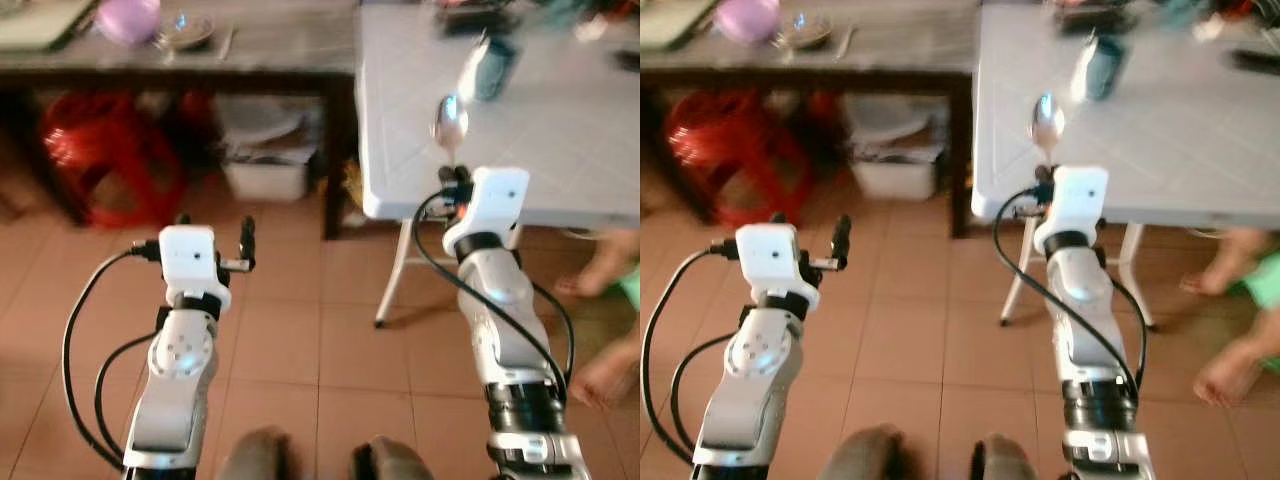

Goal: Setting the table

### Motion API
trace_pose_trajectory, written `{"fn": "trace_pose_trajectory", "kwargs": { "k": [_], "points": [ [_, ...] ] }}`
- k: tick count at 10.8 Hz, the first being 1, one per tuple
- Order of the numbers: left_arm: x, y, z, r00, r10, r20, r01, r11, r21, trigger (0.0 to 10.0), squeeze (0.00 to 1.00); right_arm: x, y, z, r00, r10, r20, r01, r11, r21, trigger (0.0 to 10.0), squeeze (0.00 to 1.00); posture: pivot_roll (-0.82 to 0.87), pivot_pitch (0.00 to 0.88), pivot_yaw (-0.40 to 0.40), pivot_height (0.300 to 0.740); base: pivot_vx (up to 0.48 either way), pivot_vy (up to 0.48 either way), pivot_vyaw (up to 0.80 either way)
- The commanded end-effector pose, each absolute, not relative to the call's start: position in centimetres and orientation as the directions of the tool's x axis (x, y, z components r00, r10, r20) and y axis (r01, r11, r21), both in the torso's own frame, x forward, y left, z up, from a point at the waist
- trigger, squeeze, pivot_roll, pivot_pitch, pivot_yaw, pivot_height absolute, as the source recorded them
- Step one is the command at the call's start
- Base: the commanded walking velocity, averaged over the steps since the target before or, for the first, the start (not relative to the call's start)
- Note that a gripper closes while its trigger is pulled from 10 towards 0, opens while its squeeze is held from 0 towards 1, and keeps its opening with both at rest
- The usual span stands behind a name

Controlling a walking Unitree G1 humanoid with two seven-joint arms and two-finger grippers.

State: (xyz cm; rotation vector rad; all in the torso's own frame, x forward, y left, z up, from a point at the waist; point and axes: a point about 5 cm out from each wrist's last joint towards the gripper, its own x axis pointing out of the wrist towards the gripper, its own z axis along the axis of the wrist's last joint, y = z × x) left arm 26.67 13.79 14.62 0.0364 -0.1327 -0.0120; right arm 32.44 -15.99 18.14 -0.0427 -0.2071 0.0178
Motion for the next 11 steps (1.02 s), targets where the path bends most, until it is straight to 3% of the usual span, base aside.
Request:
{"fn": "trace_pose_trajectory", "kwargs": {
  "k": [1,5,11],
  "points": [
    [26.86,14.28,14.52,0.991,-0.006,0.131,-0.002,0.998,0.059,10.0,0.00,32.64,-15.31,18.73,0.973,0.037,0.228,-0.028,0.999,-0.043,0.0,0.00,0.01,0.094,0.028,0.740,0.337,0.341,0.00],
    [26.98,14.19,14.52,0.990,-0.001,0.140,-0.008,0.998,0.064,10.0,0.00,32.30,-15.80,18.24,0.975,0.033,0.220,-0.022,0.998,-0.053,0.0,0.00,0.01,0.094,0.026,0.740,0.382,0.289,0.00],
    [27.20,14.39,14.65,0.989,0.003,0.149,-0.013,0.998,0.069,10.0,0.00,32.33,-15.52,18.12,0.976,0.050,0.213,-0.040,0.998,-0.050,0.0,0.00,0.01,0.093,0.028,0.740,0.439,0.000,0.00]
  ]
}}
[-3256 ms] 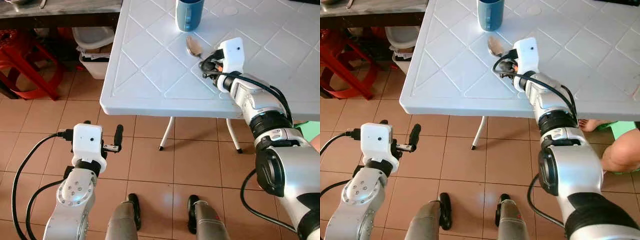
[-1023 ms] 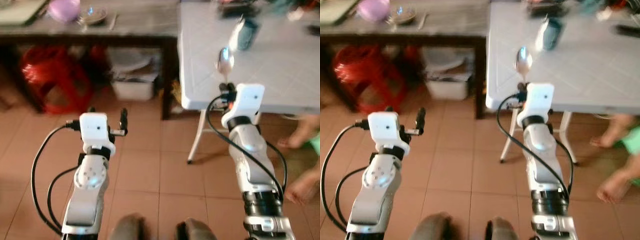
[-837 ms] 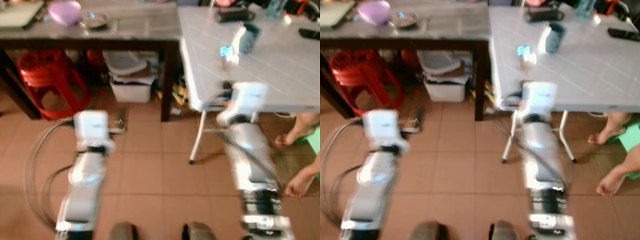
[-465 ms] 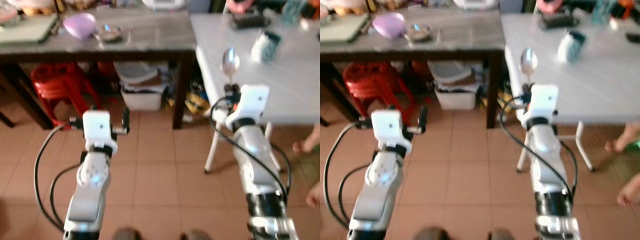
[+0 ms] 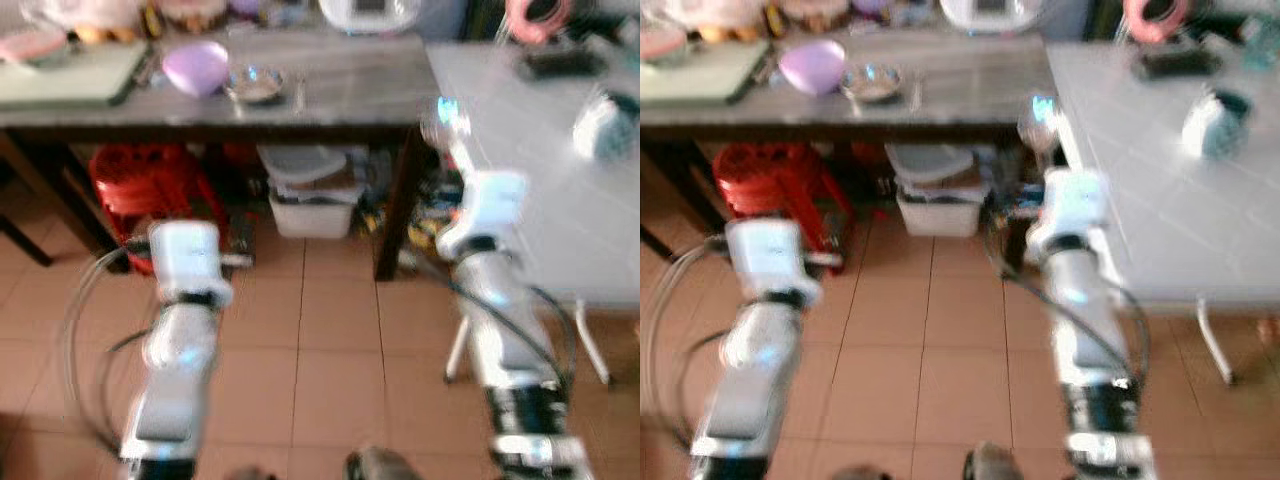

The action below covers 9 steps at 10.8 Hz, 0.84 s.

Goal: Setting the table

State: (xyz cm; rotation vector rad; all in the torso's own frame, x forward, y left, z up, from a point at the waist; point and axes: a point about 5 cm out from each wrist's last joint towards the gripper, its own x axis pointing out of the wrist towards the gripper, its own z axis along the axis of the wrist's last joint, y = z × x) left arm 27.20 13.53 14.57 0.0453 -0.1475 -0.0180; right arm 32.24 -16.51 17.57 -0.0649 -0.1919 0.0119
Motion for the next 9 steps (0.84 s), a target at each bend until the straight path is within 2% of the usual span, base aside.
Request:
{"fn": "trace_pose_trajectory", "kwargs": {
  "k": [1,9],
  "points": [
    [27.16,14.34,14.61,0.989,0.002,0.150,-0.013,0.997,0.072,10.0,0.00,32.36,-15.46,18.20,0.975,0.054,0.215,-0.044,0.998,-0.052,0.0,0.00,0.00,0.093,0.028,0.740,0.439,0.000,0.00],
    [27.01,14.10,14.51,0.990,-0.010,0.141,0.000,0.997,0.072,10.0,0.00,32.25,-15.16,18.03,0.976,0.067,0.208,-0.059,0.997,-0.048,0.0,0.00,0.01,0.104,0.033,0.740,0.440,0.000,0.00]
  ]
}}
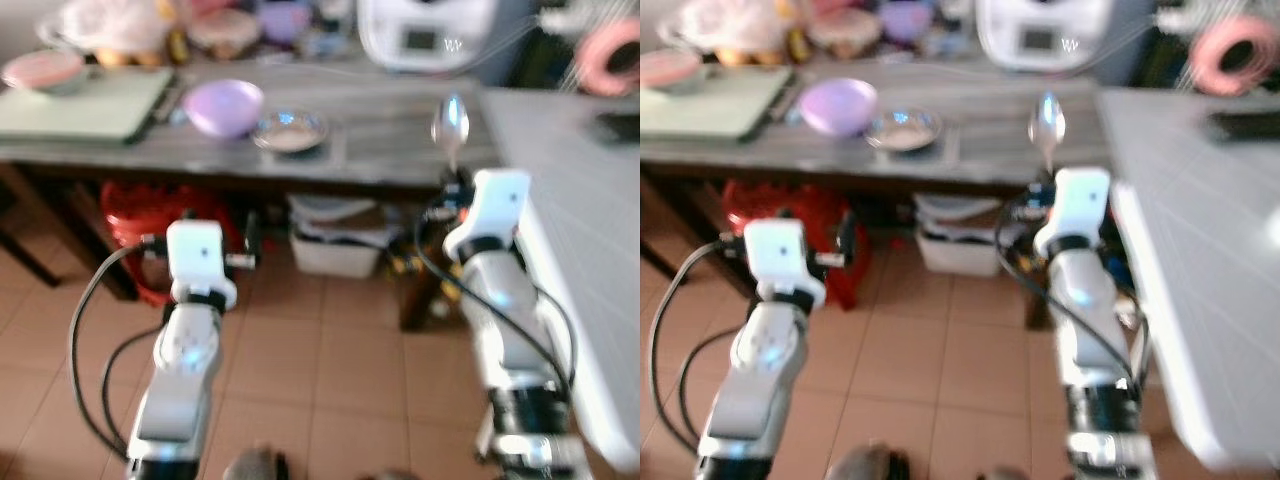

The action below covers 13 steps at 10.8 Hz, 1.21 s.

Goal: Setting the table

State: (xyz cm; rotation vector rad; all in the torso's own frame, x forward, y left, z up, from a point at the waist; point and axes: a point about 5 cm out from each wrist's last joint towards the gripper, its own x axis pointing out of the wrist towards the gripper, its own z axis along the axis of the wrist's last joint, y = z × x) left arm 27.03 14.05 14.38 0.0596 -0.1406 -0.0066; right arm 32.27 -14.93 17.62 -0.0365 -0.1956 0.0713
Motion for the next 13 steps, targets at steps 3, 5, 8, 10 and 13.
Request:
{"fn": "trace_pose_trajectory", "kwargs": {
  "k": [3,5,8,10,13],
  "points": [
    [26.96,14.12,14.42,0.992,-0.003,0.129,-0.005,0.998,0.060,10.0,0.00,32.23,-15.03,17.89,0.976,0.071,0.204,-0.063,0.997,-0.042,0.0,0.00,0.01,0.107,0.037,0.740,0.435,0.000,0.00],
    [26.95,14.14,14.42,0.992,-0.003,0.129,-0.006,0.998,0.063,10.0,0.00,32.23,-14.95,17.89,0.976,0.073,0.204,-0.066,0.997,-0.041,0.0,0.00,0.01,0.109,0.037,0.740,0.411,0.249,0.00],
    [26.99,14.09,14.35,0.993,0.005,0.119,-0.010,0.999,0.045,10.0,0.00,32.25,-14.89,17.83,0.976,0.080,0.202,-0.073,0.997,-0.041,0.0,0.00,0.01,0.112,0.038,0.740,0.363,0.310,0.00],
    [26.93,14.21,14.56,0.991,0.011,0.136,-0.020,0.998,0.064,10.0,0.00,32.24,-14.86,17.72,0.977,0.080,0.198,-0.074,0.997,-0.037,0.0,0.00,0.01,0.113,0.038,0.740,0.300,0.373,0.00],
    [26.73,14.44,14.80,0.988,0.024,0.151,-0.034,0.997,0.065,10.0,0.00,32.29,-15.04,17.63,0.978,0.071,0.195,-0.066,0.997,-0.031,4.0,0.00,0.01,0.118,0.039,0.740,0.000,0.096,0.00]
  ]
}}
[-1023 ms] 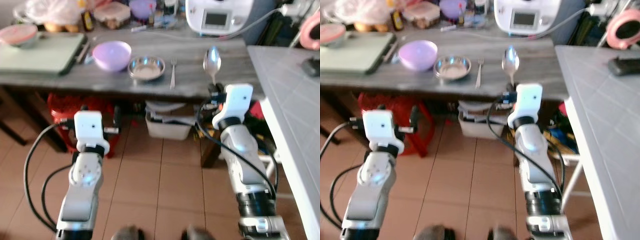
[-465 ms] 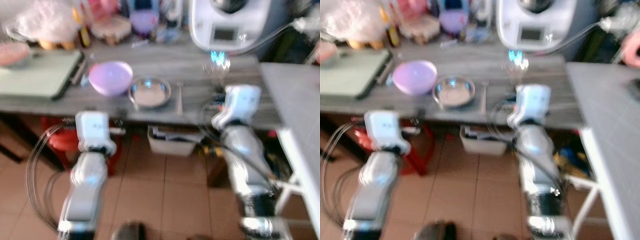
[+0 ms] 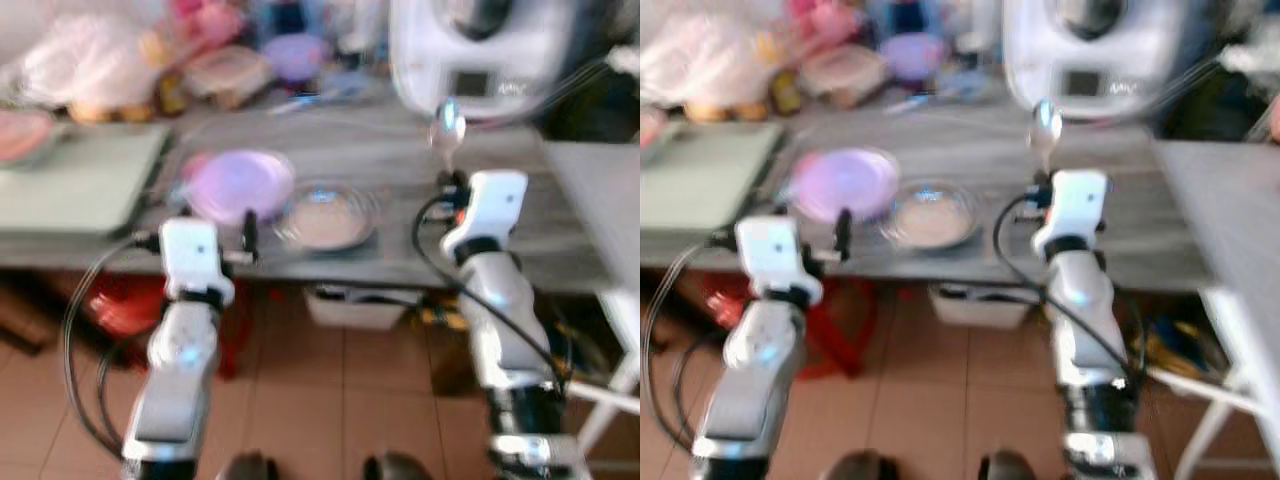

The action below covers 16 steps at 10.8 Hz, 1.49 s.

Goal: Setting the table

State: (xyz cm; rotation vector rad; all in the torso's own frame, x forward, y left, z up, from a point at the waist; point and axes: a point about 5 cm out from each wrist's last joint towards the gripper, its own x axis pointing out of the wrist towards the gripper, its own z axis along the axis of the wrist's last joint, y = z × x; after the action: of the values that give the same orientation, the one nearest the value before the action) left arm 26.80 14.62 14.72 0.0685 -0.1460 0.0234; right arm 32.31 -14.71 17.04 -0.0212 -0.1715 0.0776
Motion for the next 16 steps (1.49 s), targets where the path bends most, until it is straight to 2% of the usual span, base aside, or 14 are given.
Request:
{"fn": "trace_pose_trajectory", "kwargs": {
  "k": [1,6,9,12,16],
  "points": [
    [26.4,14.8,14.6,0.989,0.029,0.144,-0.040,0.996,0.074,10.0,0.00,32.4,-15.3,17.3,0.982,0.061,0.180,-0.057,0.998,-0.024,10.0,0.00,0.01,0.126,0.041,0.740,0.000,0.000,0.00],
    [24.4,16.3,14.2,0.995,0.027,0.093,-0.039,0.990,0.132,10.0,0.00,33.5,-18.7,16.9,0.988,-0.102,0.117,0.097,0.994,0.045,10.0,0.00,0.06,0.196,0.071,0.740,0.000,0.000,0.00],
    [24.0,16.6,14.2,0.998,0.010,0.063,-0.019,0.990,0.142,10.0,0.00,33.9,-19.9,15.8,0.995,-0.097,0.038,0.096,0.995,0.023,10.0,0.00,0.07,0.233,0.086,0.740,0.000,0.000,0.00],
    [23.6,16.4,14.2,0.999,-0.001,0.045,-0.006,0.990,0.140,10.0,0.00,34.7,-19.8,15.4,0.997,-0.073,-0.023,0.073,0.997,0.029,10.0,0.00,0.07,0.242,0.084,0.740,0.000,0.000,0.00],
    [23.7,16.0,13.9,1.000,-0.009,0.026,0.006,0.992,0.126,10.0,0.00,34.2,-18.8,14.2,0.996,-0.043,-0.073,0.046,0.998,0.048,10.0,0.00,0.06,0.243,0.078,0.740,0.000,0.000,0.00]
  ]
}}
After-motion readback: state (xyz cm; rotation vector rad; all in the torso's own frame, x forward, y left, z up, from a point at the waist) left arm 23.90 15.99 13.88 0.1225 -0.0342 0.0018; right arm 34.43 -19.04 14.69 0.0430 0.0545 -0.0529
